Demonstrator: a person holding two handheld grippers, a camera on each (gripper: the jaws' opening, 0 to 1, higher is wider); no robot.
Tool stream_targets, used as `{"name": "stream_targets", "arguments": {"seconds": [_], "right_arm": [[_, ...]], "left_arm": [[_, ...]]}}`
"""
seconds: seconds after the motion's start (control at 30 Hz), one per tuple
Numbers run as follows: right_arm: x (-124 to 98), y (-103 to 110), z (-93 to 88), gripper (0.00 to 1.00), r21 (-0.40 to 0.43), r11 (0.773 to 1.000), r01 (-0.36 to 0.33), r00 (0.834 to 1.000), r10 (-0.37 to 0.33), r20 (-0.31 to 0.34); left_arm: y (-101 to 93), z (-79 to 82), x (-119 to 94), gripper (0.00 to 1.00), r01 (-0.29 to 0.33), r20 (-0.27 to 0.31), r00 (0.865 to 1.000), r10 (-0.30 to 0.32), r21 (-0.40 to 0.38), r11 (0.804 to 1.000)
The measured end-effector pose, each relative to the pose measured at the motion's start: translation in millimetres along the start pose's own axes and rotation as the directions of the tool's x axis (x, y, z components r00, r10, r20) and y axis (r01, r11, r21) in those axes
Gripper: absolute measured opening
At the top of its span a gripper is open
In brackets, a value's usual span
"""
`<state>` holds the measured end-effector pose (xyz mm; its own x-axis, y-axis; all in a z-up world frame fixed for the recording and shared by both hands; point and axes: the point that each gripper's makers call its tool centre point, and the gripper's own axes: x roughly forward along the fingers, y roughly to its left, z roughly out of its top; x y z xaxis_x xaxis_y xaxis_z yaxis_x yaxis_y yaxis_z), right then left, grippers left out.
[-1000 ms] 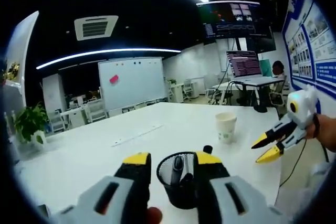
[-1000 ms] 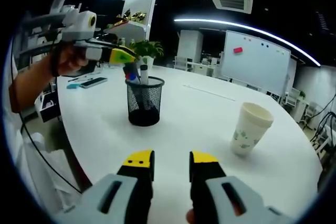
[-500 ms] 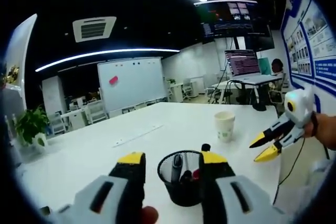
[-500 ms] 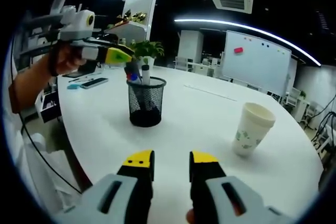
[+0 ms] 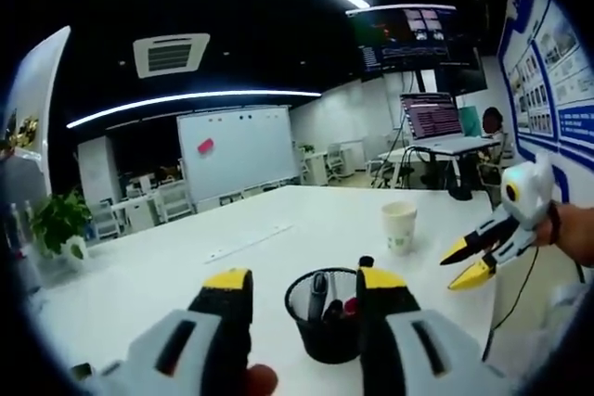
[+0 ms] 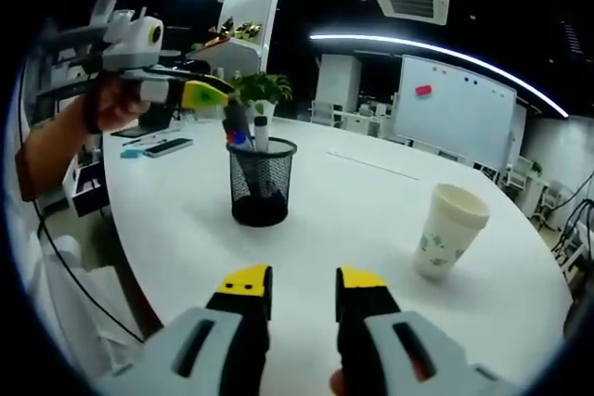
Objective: Place the scattered laser pointers and whiteboard markers into the pen holder and stack the scattered paper cups together
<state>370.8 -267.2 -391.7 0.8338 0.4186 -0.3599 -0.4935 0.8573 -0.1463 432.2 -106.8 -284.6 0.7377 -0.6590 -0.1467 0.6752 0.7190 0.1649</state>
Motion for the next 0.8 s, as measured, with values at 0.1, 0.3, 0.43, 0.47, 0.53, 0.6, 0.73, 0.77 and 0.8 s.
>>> {"name": "stream_targets", "arguments": {"seconds": [0.1, 0.3, 0.43, 0.47, 0.53, 0.6, 0.73, 0.77, 0.8], "right_arm": [[-1.5, 0.3, 0.0, 0.28, -0.001, 1.0, 0.003, 1.0, -0.003, -0.001], [-2.3, 0.6, -0.6, 0.28, 0.002, 1.0, 0.006, 1.0, -0.006, -0.001], [-2.3, 0.7, -0.5, 0.28, 0.004, 1.0, 0.008, 1.0, -0.008, -0.001], [-2.4, 0.7, -0.5, 0.28, 0.005, 1.0, 0.009, 1.0, -0.009, -0.001], [-2.5, 0.9, 0.5, 0.28, 0.005, 1.0, 0.008, 1.0, -0.008, 0.001], [-2.5, 1.0, 1.2, 0.28, 0.004, 1.0, 0.008, 1.0, -0.008, 0.003], [-2.4, 1.2, 1.4, 0.28, 0.004, 1.0, 0.007, 1.0, -0.007, 0.002], [-2.3, 1.0, 1.3, 0.28, 0.005, 1.0, 0.007, 1.0, -0.007, 0.002], [-2.2, 0.8, 1.1, 0.28, 0.005, 1.0, 0.007, 1.0, -0.007, 0.001]], "left_arm": [[2.9, 4.5, -3.7, 0.47, -0.008, 0.023, 1.0, 0.008, -0.004, 1.0], [3.4, 2.9, -10.6, 0.49, -0.009, 0.021, 1.0, 0.009, 0.001, 1.0], [2.9, 4.8, -15.3, 0.5, -0.016, 0.024, 1.0, 0.016, 0.005, 1.0], [2.7, 5.5, -16.6, 0.5, -0.018, 0.025, 1.0, 0.018, 0.006, 1.0], [2.7, 6.5, -18.0, 0.5, -0.017, 0.03, 0.999, 0.017, 0.001, 1.0], [2.6, 5.7, -19.6, 0.51, -0.015, 0.028, 0.999, 0.015, 0.004, 1.0], [3.6, 3.4, -23.2, 0.53, -0.016, 0.019, 1.0, 0.016, 0.019, 1.0], [4.8, 2.8, -24.2, 0.54, -0.02, 0.019, 1.0, 0.019, 0.017, 1.0], [5.9, 2.2, -25.3, 0.54, -0.023, 0.019, 1.0, 0.023, 0.015, 1.0]]}}
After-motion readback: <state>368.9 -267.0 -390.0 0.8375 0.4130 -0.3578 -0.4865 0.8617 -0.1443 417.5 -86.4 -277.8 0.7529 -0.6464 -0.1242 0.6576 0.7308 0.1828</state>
